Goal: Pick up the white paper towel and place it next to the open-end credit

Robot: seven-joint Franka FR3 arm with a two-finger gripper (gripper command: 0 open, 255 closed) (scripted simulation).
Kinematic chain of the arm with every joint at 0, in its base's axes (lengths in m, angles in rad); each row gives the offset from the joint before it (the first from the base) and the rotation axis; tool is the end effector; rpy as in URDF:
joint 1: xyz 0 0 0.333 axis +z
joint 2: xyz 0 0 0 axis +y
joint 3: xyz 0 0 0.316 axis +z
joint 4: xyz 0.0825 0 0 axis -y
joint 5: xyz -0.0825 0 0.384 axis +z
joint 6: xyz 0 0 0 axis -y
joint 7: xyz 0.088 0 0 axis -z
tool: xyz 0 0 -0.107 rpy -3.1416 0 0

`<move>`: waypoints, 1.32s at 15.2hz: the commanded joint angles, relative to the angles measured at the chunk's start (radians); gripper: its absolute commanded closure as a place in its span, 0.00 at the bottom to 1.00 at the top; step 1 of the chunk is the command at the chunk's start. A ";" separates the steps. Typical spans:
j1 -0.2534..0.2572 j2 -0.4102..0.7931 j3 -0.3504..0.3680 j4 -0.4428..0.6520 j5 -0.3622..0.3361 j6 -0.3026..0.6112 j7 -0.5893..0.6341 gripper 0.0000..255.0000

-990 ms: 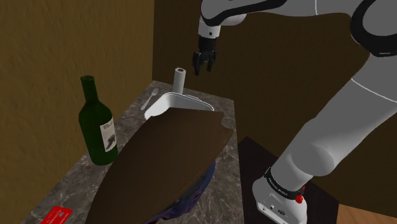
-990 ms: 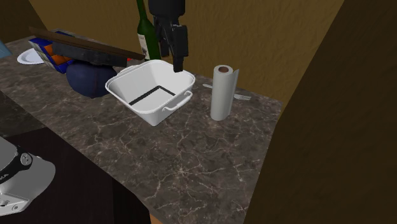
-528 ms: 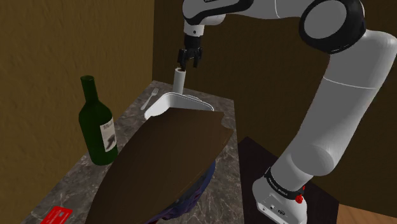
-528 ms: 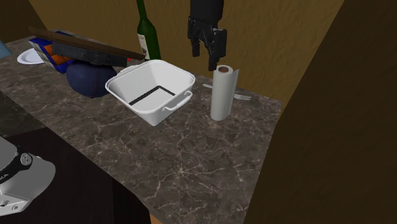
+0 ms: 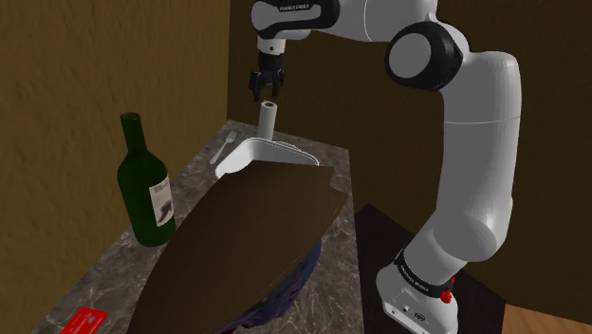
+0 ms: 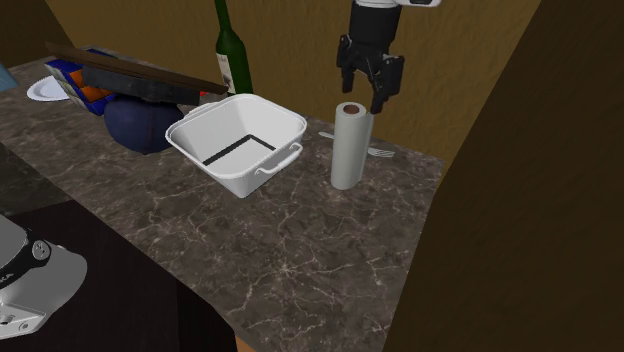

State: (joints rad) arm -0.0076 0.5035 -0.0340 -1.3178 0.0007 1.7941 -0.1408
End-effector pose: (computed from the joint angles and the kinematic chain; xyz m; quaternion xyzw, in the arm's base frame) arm 0.7018 -0.0243 0.4455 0.9986 0.0515 -0.0141 0.0066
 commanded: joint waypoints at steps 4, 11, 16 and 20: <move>-0.001 0.012 0.000 -0.045 0.001 0.058 -0.001 0.00; -0.001 0.015 0.000 -0.062 0.001 0.078 -0.001 0.00; -0.001 0.015 0.000 -0.062 0.001 0.078 -0.001 1.00; -0.001 0.015 0.000 -0.062 0.001 0.078 -0.001 1.00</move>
State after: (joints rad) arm -0.0083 0.5181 -0.0337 -1.3796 0.0017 1.8719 -0.1418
